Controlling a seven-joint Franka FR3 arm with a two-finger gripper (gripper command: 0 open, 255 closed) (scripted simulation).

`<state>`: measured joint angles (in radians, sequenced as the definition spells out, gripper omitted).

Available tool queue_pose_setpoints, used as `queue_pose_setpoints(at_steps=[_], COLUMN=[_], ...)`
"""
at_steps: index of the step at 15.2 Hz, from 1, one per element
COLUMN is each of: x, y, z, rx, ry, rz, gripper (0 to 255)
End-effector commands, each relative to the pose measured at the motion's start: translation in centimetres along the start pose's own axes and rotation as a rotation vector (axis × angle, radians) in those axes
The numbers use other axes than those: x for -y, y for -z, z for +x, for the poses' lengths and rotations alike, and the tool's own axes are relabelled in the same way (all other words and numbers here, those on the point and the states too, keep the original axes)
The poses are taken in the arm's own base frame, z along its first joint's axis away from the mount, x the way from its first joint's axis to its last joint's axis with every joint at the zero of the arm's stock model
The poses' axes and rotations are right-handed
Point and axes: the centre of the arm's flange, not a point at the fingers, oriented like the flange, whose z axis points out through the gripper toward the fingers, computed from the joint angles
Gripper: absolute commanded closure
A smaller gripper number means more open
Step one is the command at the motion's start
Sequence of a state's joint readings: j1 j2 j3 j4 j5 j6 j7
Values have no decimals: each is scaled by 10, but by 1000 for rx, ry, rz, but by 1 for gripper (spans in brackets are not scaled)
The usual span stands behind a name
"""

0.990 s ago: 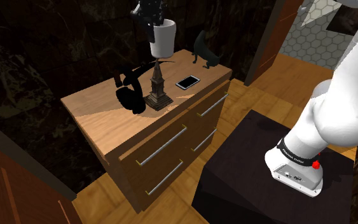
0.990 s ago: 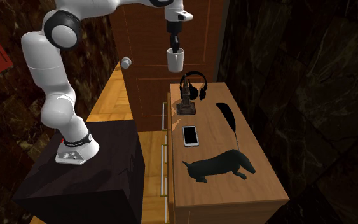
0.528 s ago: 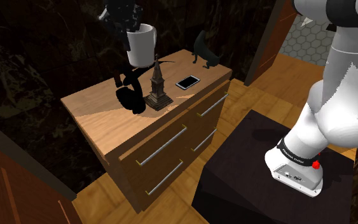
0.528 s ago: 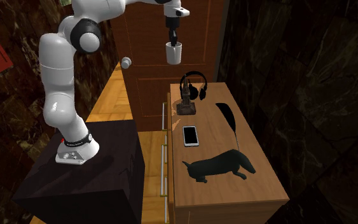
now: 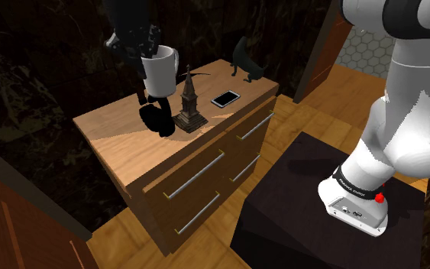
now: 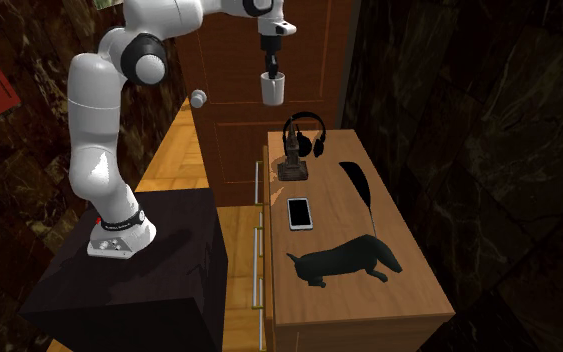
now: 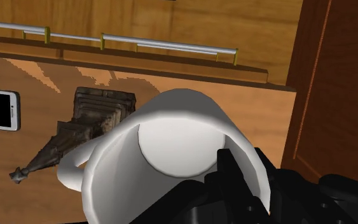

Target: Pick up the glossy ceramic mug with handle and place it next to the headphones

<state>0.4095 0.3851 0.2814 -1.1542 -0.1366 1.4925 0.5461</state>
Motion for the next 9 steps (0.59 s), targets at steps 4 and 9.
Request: queue_pose_setpoints(at_steps=[4,9], x=[1,2], y=[-26,-52], z=[0,1], rx=[-1,-1], ry=[0,0], rz=[0,0], gripper=[255,255])
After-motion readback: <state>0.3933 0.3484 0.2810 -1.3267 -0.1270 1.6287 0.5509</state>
